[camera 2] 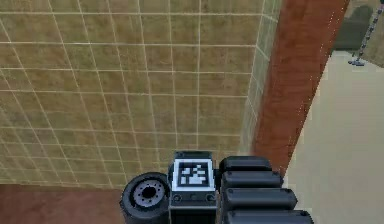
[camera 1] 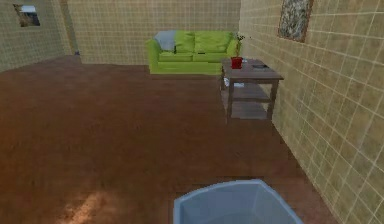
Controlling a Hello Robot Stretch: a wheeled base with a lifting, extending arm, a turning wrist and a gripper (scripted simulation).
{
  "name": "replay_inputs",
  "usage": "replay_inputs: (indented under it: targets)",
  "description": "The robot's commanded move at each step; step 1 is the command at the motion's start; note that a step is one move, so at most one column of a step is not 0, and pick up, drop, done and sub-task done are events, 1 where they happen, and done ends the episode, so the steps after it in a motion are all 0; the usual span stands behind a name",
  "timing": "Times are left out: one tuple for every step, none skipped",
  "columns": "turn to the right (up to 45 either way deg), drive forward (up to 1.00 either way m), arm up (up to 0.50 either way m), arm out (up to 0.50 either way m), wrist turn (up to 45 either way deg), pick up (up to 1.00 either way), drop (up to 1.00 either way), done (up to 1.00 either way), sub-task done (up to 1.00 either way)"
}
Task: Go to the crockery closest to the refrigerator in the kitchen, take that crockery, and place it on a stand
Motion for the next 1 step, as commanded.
replay_inputs:
  targets:
    - [-45.0,0.0,0.0,0.0,0.0,0.0,0.0,0.0,0.0]
